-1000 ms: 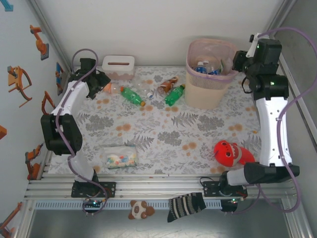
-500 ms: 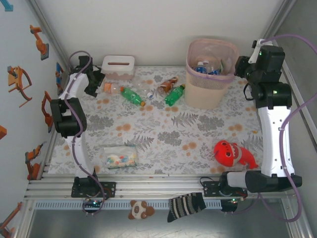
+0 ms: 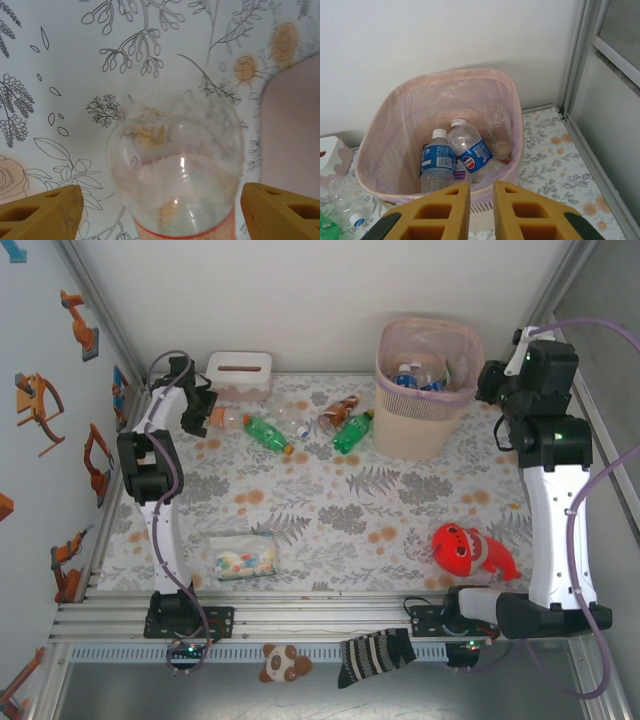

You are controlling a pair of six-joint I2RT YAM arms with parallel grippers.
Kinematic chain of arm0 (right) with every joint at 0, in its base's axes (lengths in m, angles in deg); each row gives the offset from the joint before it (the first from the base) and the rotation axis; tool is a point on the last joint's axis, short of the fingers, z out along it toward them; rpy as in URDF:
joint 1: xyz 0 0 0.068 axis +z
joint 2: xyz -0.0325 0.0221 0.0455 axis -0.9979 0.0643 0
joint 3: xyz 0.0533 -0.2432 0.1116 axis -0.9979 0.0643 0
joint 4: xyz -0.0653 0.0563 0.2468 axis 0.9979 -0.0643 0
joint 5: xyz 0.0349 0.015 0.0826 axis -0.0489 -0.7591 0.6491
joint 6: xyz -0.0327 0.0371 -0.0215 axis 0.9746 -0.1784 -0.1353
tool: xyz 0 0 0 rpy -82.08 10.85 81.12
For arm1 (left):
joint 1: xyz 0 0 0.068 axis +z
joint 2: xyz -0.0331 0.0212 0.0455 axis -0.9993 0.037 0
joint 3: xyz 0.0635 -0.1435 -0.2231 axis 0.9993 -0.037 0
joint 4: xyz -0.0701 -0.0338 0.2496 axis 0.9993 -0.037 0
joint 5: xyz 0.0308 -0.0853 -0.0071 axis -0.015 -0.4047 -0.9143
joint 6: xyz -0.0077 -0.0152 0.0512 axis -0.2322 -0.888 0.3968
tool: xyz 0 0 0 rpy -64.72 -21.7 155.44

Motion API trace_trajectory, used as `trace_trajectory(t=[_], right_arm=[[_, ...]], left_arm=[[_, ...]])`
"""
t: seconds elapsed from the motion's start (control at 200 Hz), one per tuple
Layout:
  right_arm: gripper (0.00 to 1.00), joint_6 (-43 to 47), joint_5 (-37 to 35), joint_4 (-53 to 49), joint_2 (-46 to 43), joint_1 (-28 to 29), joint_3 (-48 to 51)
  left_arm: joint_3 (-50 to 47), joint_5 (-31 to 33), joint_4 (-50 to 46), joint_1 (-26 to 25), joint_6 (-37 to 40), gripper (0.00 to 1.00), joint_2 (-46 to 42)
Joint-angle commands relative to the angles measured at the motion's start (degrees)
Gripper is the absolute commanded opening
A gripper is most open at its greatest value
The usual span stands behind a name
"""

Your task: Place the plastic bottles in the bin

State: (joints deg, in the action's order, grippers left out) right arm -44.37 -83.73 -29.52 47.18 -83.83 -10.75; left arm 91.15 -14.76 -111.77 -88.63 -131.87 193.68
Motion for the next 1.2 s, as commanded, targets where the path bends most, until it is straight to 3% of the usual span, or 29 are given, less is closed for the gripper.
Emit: trace_trajectory(t=[0.0,0.426,0.696,0.871,1.011,1.192], right_arm=[[0.20,-0.59,-0.57,0.13,-1.18,0.07,0.77],[0.18,-2.33,-0.43,0.36,-3.68,0.07,2.59],[0.17,-3.22,1.20,0.34,-4.80,0.07,2.01],[0.17,-2.56,6.68,3.15,-6.24,0.07,4.06],[0.17,-1.52,14.33,7.18,-7.38,0.07,6.99],[0.18,-3.01,25.67,15.09,-9.20,0.07,12.02]], left_arm=[[1.91,-0.61,-2.45,-0.04,-2.27,0.80,1.65],[0.50,0.50,-1.06,0.18,-3.82,0.60,2.86],[-4.95,3.68,2.87,1.36,-0.80,0.57,-4.49],[-12.80,3.84,11.65,1.90,6.49,0.55,-12.85],[-22.61,-0.03,23.60,2.17,14.73,0.54,-21.27],[-32.98,-13.33,39.66,2.16,25.32,0.46,-29.49]])
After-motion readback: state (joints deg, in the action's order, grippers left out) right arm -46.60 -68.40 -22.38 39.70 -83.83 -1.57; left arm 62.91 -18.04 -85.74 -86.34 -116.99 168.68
